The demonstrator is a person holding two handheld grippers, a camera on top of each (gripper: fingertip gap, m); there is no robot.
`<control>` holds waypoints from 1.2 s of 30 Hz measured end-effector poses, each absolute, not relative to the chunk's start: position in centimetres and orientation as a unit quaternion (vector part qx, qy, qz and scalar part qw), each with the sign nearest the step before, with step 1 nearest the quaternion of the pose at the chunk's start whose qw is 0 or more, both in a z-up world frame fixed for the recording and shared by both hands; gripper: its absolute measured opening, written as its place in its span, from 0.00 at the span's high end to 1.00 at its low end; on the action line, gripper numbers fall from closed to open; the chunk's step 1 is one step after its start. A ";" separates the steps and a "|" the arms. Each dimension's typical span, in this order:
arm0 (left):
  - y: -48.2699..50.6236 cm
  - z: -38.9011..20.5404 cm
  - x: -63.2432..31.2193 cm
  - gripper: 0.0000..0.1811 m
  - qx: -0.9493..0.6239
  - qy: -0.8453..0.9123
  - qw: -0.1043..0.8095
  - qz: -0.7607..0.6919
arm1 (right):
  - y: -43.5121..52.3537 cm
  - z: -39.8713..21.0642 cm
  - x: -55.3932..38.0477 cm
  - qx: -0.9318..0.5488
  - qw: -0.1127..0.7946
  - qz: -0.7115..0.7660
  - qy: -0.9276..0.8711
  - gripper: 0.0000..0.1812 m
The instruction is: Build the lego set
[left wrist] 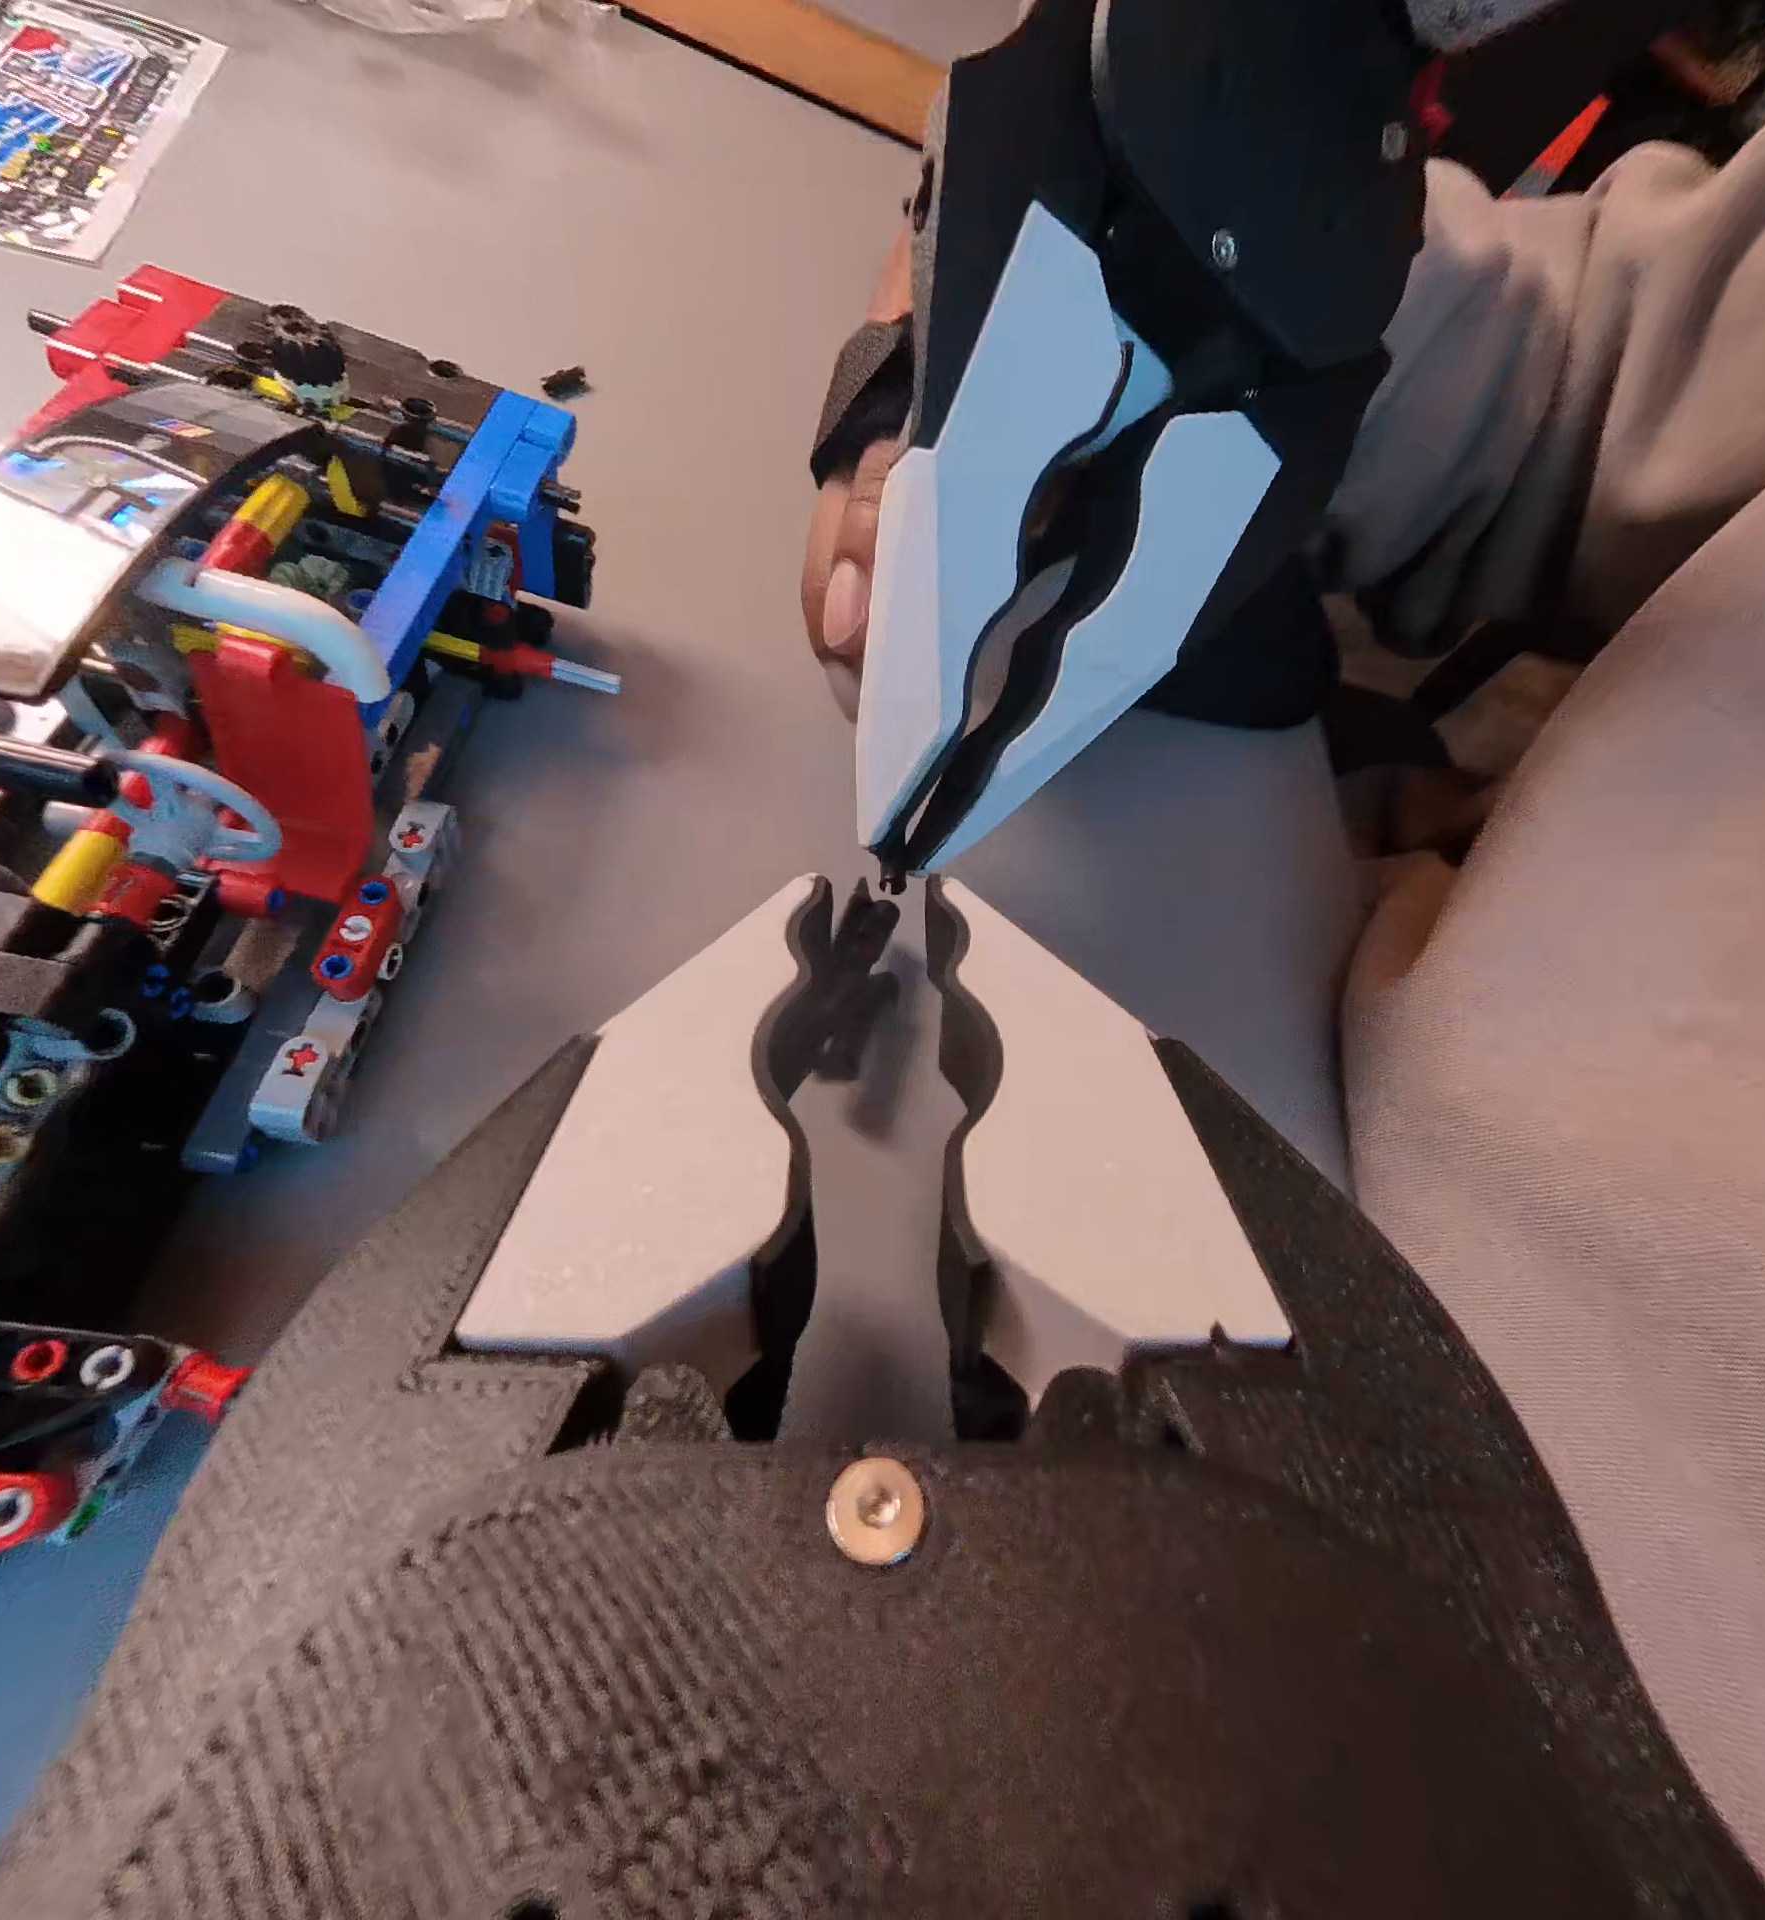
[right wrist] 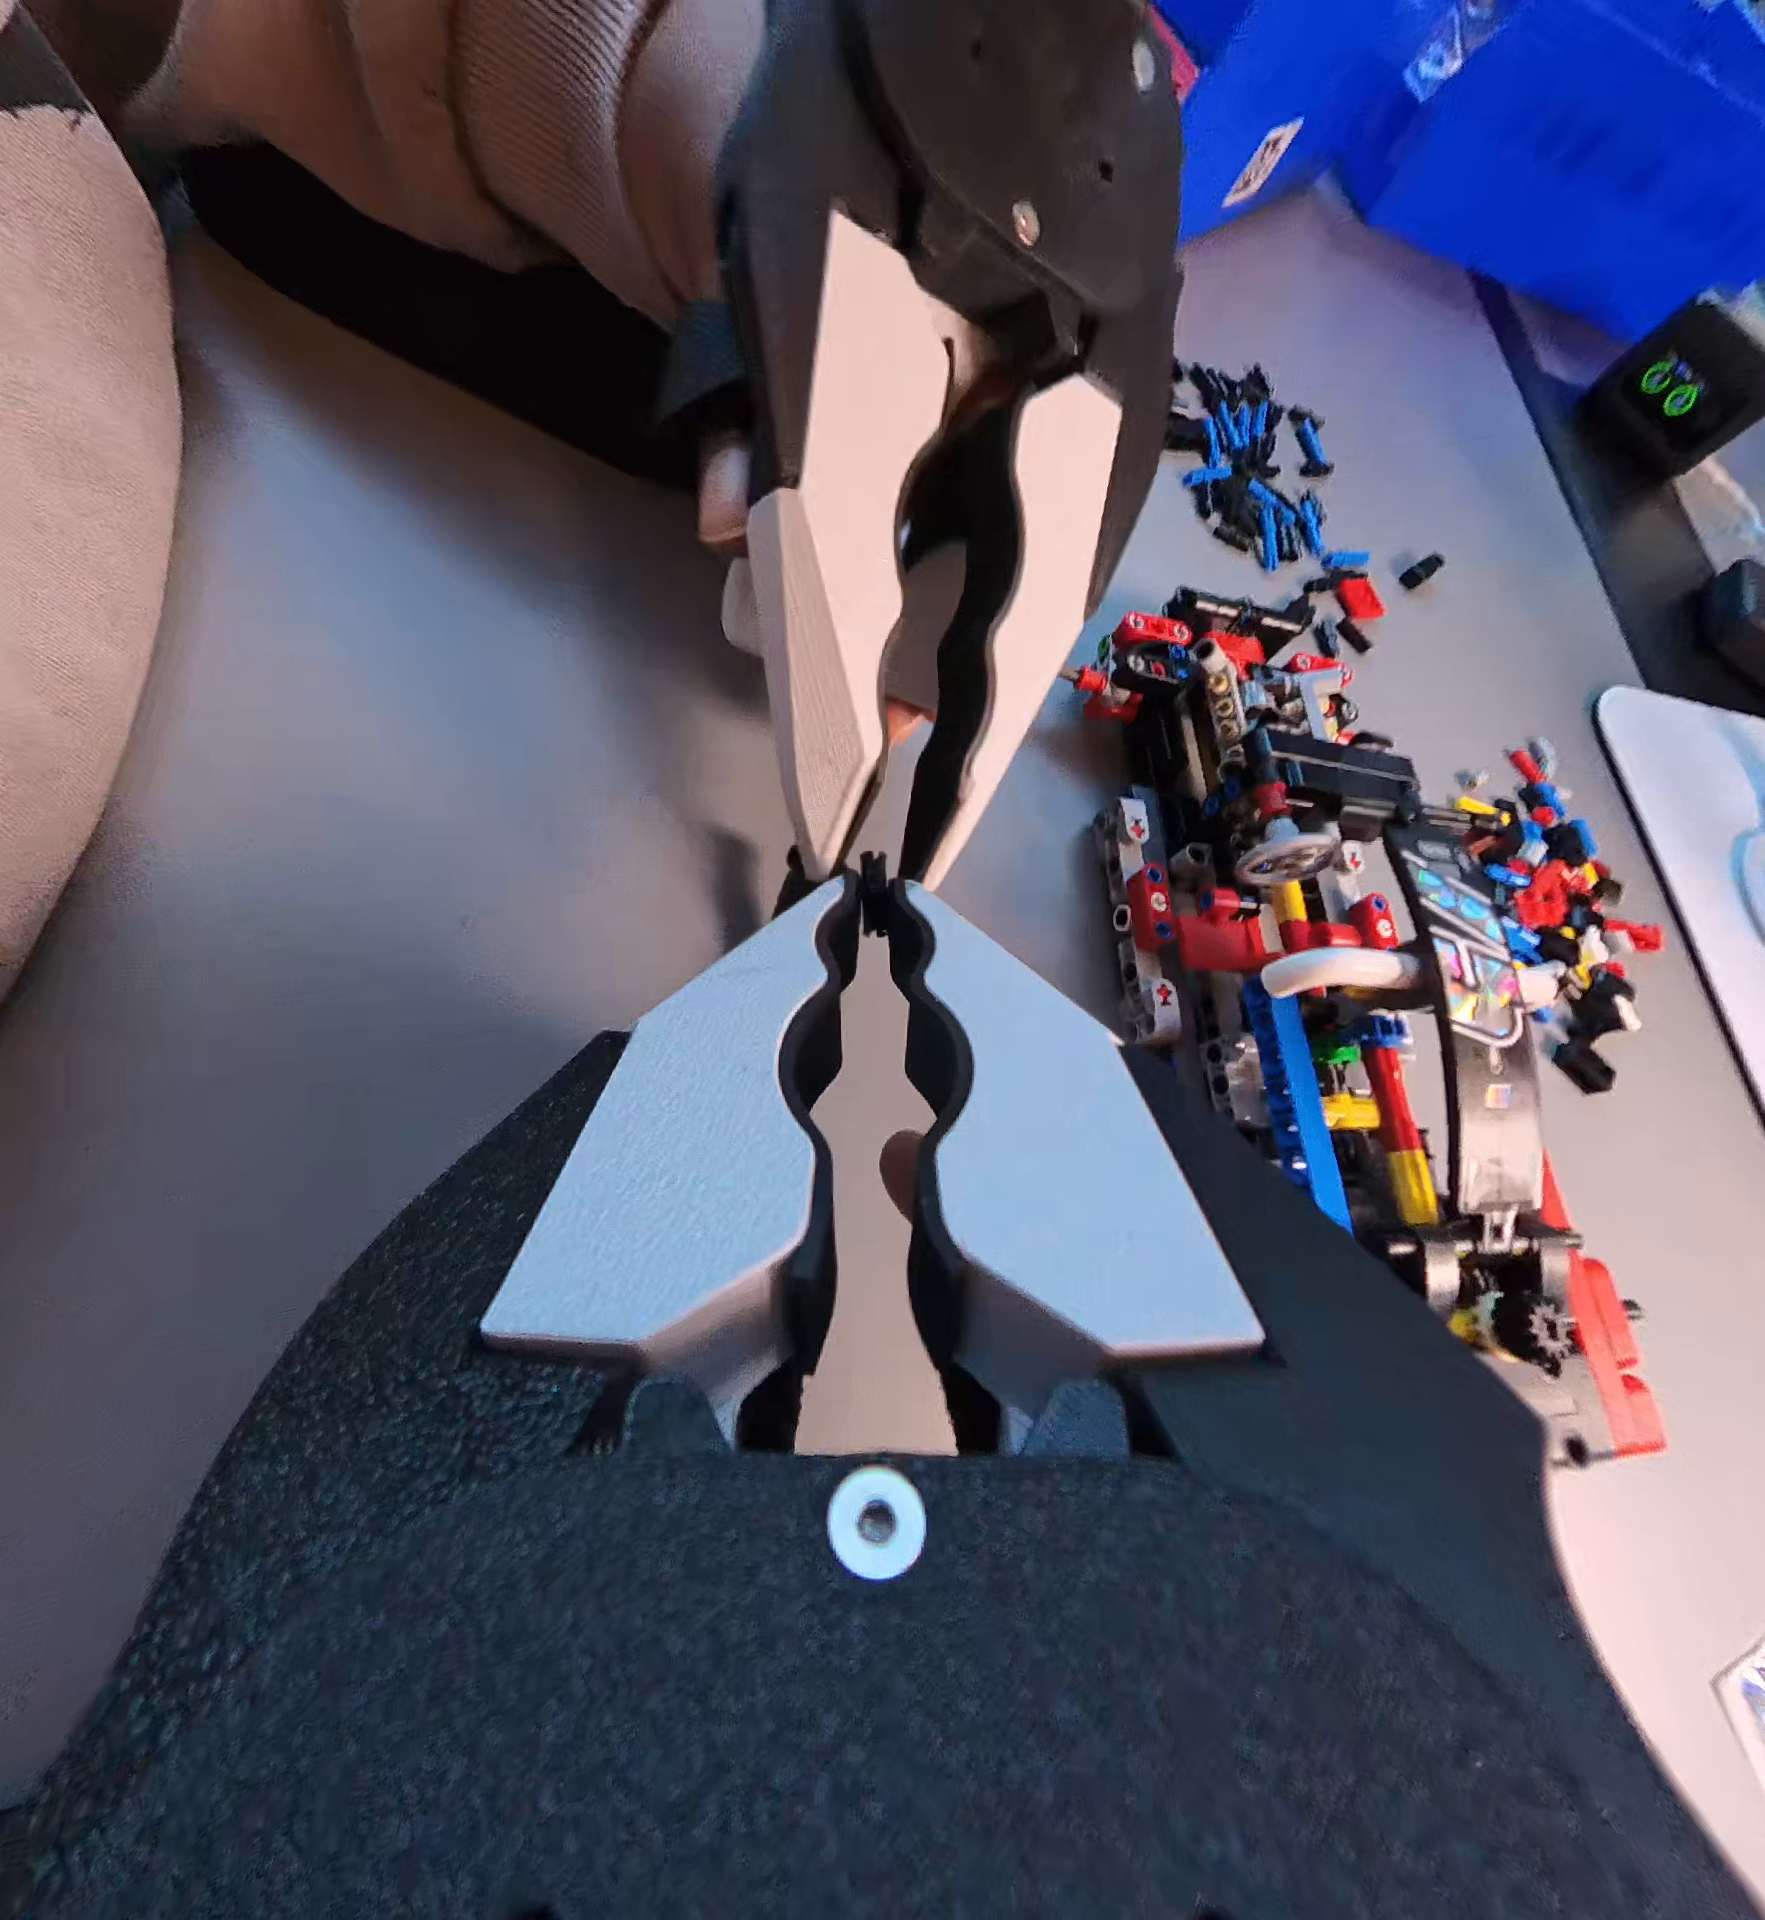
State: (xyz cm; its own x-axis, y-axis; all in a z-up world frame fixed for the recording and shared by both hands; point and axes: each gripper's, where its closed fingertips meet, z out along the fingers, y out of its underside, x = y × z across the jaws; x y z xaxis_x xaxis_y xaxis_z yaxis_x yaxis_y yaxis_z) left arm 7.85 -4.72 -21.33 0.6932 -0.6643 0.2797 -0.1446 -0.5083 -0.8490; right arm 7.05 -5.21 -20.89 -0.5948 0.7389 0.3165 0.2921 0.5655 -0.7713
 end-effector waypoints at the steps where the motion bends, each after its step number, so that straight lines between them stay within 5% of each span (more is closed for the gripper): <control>1: -4.9 -21.0 8.0 0.92 -0.808 0.241 0.428 -0.325 | -5.4 -20.6 7.1 -0.305 0.329 0.343 -0.825 0.98; 28: -6.9 -17.6 8.9 0.99 -0.728 0.183 0.400 -0.526 | -7.2 -17.7 7.8 -0.209 0.399 0.311 -0.837 0.99; 36: -8.1 -14.4 9.1 0.99 -0.654 0.235 0.469 -0.546 | -8.5 -14.0 8.4 -0.258 0.346 0.486 -0.760 0.97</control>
State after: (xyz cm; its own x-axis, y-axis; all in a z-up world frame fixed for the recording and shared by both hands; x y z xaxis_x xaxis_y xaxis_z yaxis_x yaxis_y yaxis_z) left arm 9.13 -8.12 -14.41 0.2945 -0.8187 0.4929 0.2047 -0.4498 -0.8694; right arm 8.43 -8.52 -14.05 -0.6284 0.7275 0.2753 0.0561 0.3953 -0.9168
